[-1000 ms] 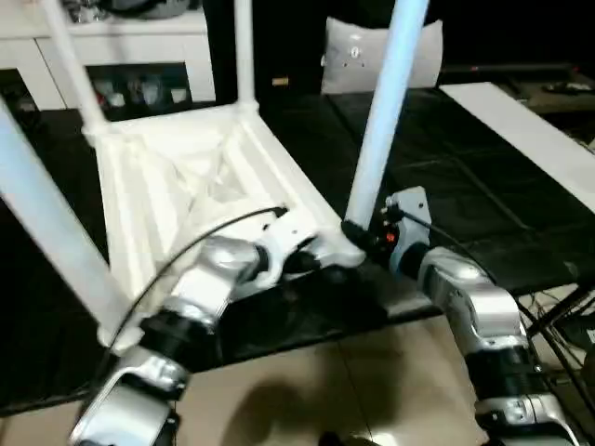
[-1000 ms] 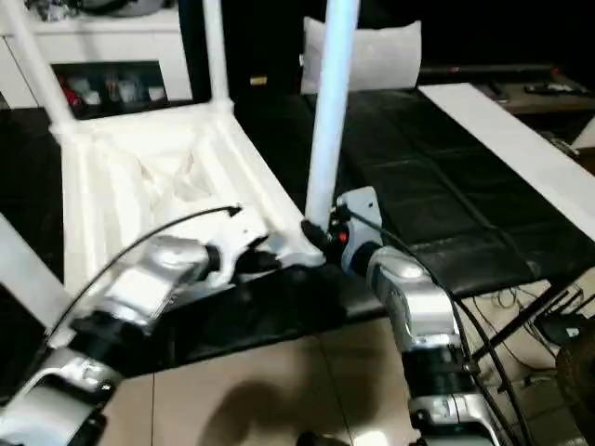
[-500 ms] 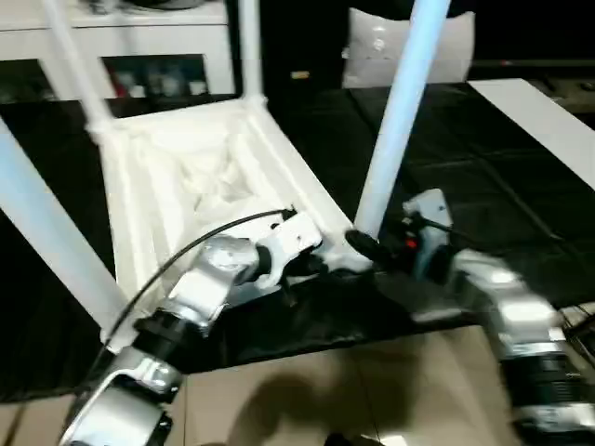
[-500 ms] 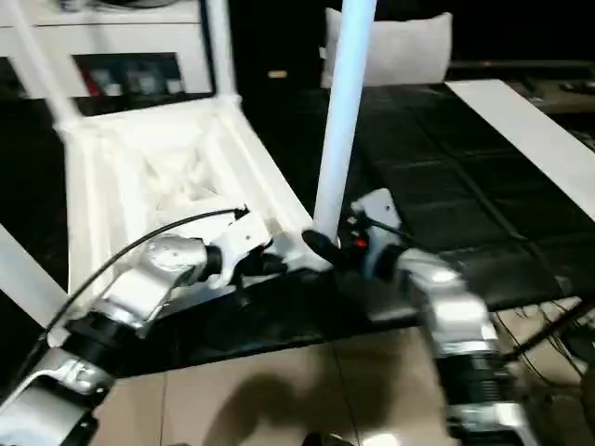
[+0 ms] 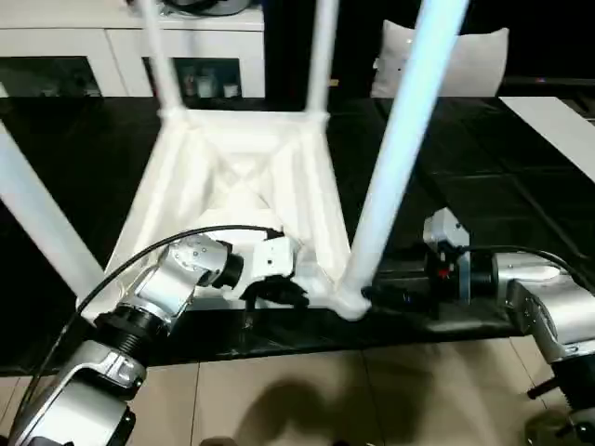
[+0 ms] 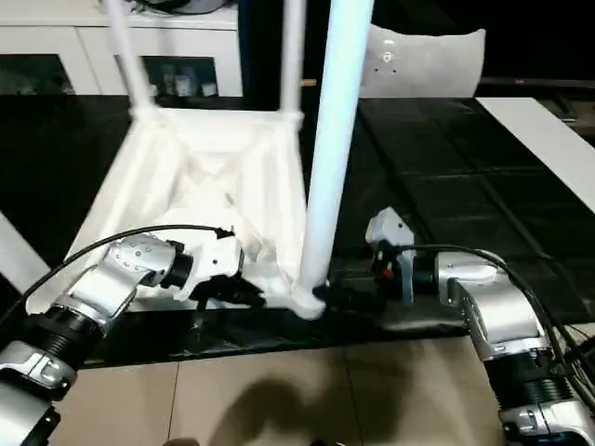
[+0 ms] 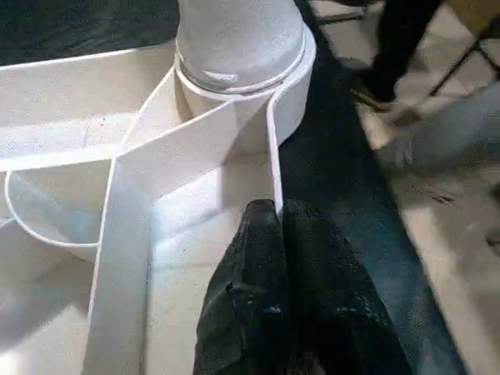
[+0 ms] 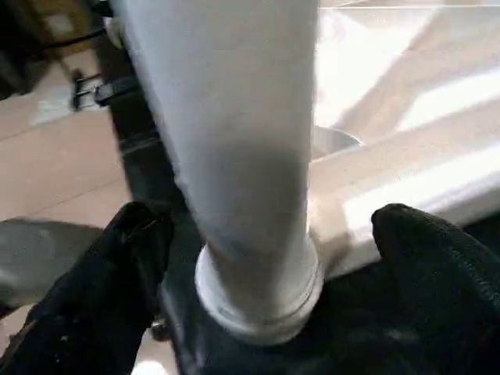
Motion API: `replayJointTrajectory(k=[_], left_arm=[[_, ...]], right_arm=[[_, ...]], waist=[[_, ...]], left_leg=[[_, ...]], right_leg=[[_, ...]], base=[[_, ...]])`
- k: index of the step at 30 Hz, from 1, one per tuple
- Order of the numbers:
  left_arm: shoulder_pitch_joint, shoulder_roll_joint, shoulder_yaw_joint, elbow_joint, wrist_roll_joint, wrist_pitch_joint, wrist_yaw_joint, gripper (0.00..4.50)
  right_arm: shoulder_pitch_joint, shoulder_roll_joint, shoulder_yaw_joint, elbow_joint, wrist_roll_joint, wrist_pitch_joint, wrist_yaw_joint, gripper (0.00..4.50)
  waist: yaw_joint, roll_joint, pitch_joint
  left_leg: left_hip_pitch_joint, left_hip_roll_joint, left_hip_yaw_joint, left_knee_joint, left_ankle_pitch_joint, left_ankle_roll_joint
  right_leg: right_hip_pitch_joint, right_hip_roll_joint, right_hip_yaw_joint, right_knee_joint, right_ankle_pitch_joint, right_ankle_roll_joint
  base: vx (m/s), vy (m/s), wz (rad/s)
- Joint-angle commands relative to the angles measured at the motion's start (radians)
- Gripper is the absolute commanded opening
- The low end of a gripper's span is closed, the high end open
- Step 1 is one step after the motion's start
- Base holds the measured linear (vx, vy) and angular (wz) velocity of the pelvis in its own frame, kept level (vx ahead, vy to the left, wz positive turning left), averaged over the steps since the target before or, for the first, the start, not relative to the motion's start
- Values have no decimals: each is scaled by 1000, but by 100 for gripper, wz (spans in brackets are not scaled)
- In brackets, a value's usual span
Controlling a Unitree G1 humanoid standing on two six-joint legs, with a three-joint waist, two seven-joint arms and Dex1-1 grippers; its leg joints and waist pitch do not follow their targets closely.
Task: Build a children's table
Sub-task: Rotate leg to tighten
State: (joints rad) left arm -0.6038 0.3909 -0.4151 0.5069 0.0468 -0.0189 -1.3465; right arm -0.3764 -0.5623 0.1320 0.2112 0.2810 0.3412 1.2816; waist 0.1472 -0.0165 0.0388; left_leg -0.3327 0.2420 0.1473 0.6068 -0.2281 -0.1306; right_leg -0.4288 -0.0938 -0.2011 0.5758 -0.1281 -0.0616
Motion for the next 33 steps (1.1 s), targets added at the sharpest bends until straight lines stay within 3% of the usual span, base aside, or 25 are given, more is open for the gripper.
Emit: replayJointTrajectory(k=[1, 2, 3, 11, 23, 27, 29, 32, 33], left_arm=[[-21, 3, -51, -33, -10, -34, -91, 0], [-19, 6, -53, -38, -12, -40, -99, 0], [-19, 6, -54, -36, -12, -43, -101, 0], [-15, 12, -59, -29, -10, -67, -120, 0], [0, 10, -55, -36, -18, -55, -117, 0], [6, -9, -24, -60, -35, 27, -65, 0], [10, -21, -1, -81, -50, 81, -29, 0], [7, -51, 25, -101, -23, 177, 89, 0], [6, -59, 30, -104, -18, 195, 112, 0]], right_arm=[[-12, -23, 16, 9, 19, -6, 51, 411], [-9, -26, 22, 7, 21, -6, 69, 411], [-9, -27, 25, 7, 22, -6, 74, 383], [-9, -13, 42, 23, 26, -8, 105, 326], [19, 3, 51, -17, 61, 25, 132, 221], [37, 29, 25, -54, 84, 62, 73, 200], [40, 55, 18, -79, 61, 105, -24, 198], [15, 143, -12, -68, 7, 167, -240, 196], [9, 160, -17, -65, -2, 177, -277, 195]], waist=[[-6, -5, -77], [-3, -5, -77], [-2, -6, -77], [-7, -9, -74], [-8, -10, -75], [-8, -8, -74], [-12, -10, -71], [-27, -7, -67], [-27, -7, -67]], left_leg=[[-14, -6, 23, -60, -51, 85], [-16, -5, 23, -60, -51, 85], [-16, -5, 23, -60, -51, 85], [-19, -15, 26, -58, -81, 69], [-19, -17, 26, -57, -82, 67], [-20, -18, 26, -58, -78, 63], [-19, -22, 27, -57, -90, 54], [-16, -30, 28, -52, -138, 34], [-16, -30, 28, -52, -138, 34]], right_leg=[[85, -51, 66, -67, -338, -13], [87, -52, 67, -63, -328, -21], [88, -52, 67, -63, -328, -21], [87, -46, 58, -79, -409, 33], [86, -42, 53, -83, -416, 59], [86, -42, 53, -84, -413, 58], [85, -39, 49, -90, -441, 73], [79, -32, 27, -111, -514, 122], [79, -32, 27, -111, -514, 122]], base=[[0, 0, 0], [0, 0, 0], [0, 0, 0], [0, 0, 0], [0, 0, 0], [0, 0, 0], [0, 0, 0], [0, 0, 0], [0, 0, 0]])
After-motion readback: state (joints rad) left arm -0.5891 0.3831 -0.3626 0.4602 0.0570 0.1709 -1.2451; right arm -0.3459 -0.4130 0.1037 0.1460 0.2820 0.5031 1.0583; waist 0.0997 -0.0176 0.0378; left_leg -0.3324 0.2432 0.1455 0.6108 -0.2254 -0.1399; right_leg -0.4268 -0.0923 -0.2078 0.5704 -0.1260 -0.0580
